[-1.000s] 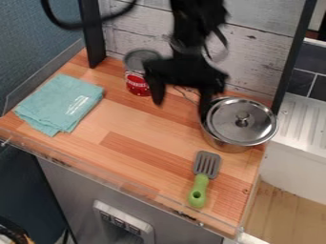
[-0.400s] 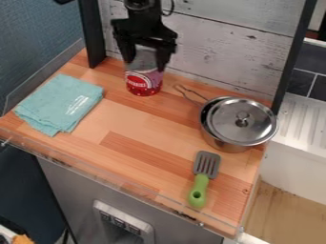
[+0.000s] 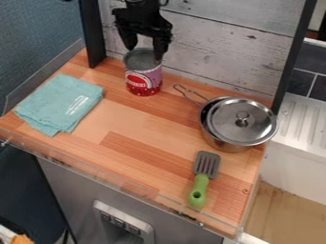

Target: Move the tin to the middle lower side of the table

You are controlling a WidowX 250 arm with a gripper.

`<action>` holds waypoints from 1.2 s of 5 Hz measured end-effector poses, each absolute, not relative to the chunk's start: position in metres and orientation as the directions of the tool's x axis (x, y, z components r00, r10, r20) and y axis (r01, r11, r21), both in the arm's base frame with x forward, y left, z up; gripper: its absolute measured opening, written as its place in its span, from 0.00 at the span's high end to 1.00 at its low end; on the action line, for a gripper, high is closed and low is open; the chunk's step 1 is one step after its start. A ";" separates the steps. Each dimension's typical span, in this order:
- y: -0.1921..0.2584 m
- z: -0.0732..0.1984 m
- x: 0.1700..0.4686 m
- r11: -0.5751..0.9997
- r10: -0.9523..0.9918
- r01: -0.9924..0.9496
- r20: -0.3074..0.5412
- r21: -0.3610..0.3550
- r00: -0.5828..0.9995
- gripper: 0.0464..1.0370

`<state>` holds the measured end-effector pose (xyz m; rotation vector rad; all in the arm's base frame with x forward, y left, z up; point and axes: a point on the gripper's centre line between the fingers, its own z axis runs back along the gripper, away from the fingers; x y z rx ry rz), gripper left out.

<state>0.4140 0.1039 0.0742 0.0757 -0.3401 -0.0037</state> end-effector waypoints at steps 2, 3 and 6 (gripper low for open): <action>0.110 0.069 0.422 0.996 -0.005 -0.030 0.370 0.087 0.929 0.04; 0.110 0.060 0.419 0.995 0.025 -0.061 0.381 0.082 0.924 0.04; 0.096 0.057 0.362 0.992 0.101 -0.118 0.294 0.039 0.951 0.04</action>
